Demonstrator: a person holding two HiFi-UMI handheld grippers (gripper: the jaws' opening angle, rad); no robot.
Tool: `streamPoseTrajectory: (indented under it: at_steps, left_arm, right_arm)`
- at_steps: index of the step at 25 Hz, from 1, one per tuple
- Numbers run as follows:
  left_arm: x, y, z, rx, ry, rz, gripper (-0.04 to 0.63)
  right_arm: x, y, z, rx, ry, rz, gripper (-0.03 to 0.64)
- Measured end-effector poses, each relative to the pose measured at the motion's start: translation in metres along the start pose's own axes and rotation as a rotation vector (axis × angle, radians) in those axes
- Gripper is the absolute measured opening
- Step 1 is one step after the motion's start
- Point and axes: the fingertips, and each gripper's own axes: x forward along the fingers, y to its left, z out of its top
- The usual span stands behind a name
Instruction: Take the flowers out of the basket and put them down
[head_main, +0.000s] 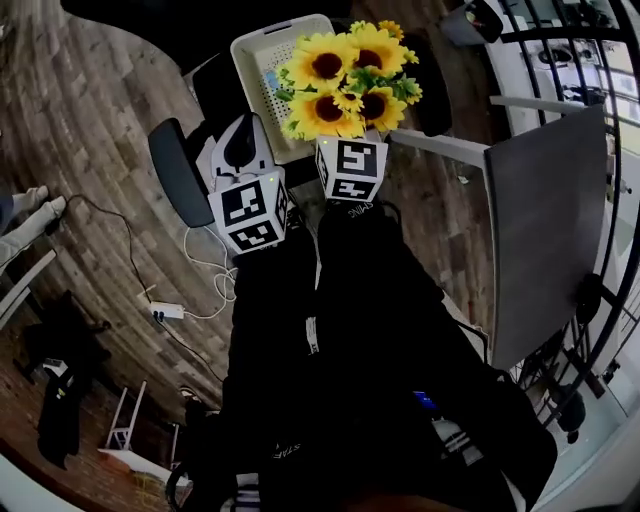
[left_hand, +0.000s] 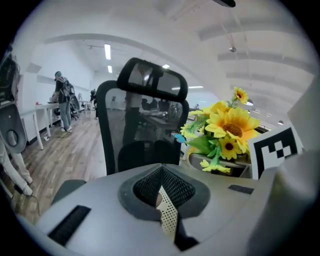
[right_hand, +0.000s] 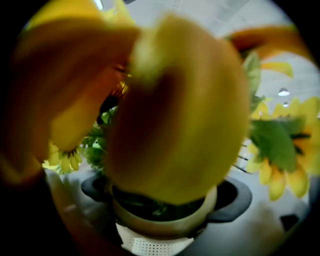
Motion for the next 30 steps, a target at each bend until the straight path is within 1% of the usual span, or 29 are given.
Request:
streamPoseTrajectory:
  at_steps: [3, 7, 9, 12, 14, 16, 17, 18, 21, 22, 23, 27, 30]
  left_arm:
    - [-0.026, -0.03, 0.025, 0.027, -0.013, -0.046, 0.002]
    - [-0.057, -0.074, 0.054, 0.059, -0.031, -0.112, 0.002]
    - [-0.066, -0.092, 0.069, 0.083, -0.041, -0.155, 0.002]
    - [-0.08, -0.127, 0.084, 0.134, -0.045, -0.242, 0.0]
    - [-0.104, -0.177, 0.085, 0.17, -0.042, -0.278, 0.001]
    - [-0.132, -0.248, 0.081, 0.217, -0.04, -0.321, 0.001]
    - [-0.139, -0.279, 0.079, 0.243, -0.043, -0.353, 0.002]
    - [-0.139, -0.299, 0.079, 0.267, -0.049, -0.385, 0.002]
    - [-0.124, -0.314, 0.083, 0.294, -0.067, -0.464, 0.002]
    - [-0.122, -0.323, 0.083, 0.3, -0.069, -0.489, 0.0]
    - [-0.123, -0.34, 0.08, 0.311, -0.068, -0.518, 0.002]
    - [-0.147, -0.459, 0.053, 0.396, -0.061, -0.657, 0.0]
    - [-0.167, -0.541, 0.033, 0.456, -0.059, -0.745, 0.002]
  right_arm:
    - [-0.049, -0.015, 0.036, 0.017, -0.032, -0.041, 0.526]
    - [-0.112, -0.041, 0.071, 0.046, -0.063, -0.113, 0.526]
    - [-0.135, -0.055, 0.086, 0.062, -0.083, -0.167, 0.526]
    - [-0.18, -0.085, 0.099, 0.109, -0.112, -0.281, 0.526]
    - [-0.232, -0.12, 0.103, 0.131, -0.129, -0.328, 0.526]
    - [-0.297, -0.168, 0.106, 0.139, -0.155, -0.377, 0.525]
    - [-0.322, -0.189, 0.106, 0.14, -0.165, -0.41, 0.525]
    - [-0.337, -0.203, 0.105, 0.142, -0.167, -0.443, 0.526]
    - [-0.34, -0.213, 0.1, 0.145, -0.153, -0.512, 0.526]
    - [-0.344, -0.218, 0.098, 0.147, -0.149, -0.532, 0.526]
    - [-0.357, -0.23, 0.094, 0.15, -0.148, -0.558, 0.526]
    - [-0.451, -0.315, 0.061, 0.198, -0.159, -0.724, 0.526]
    - [-0.512, -0.371, 0.037, 0.235, -0.157, -0.817, 0.525]
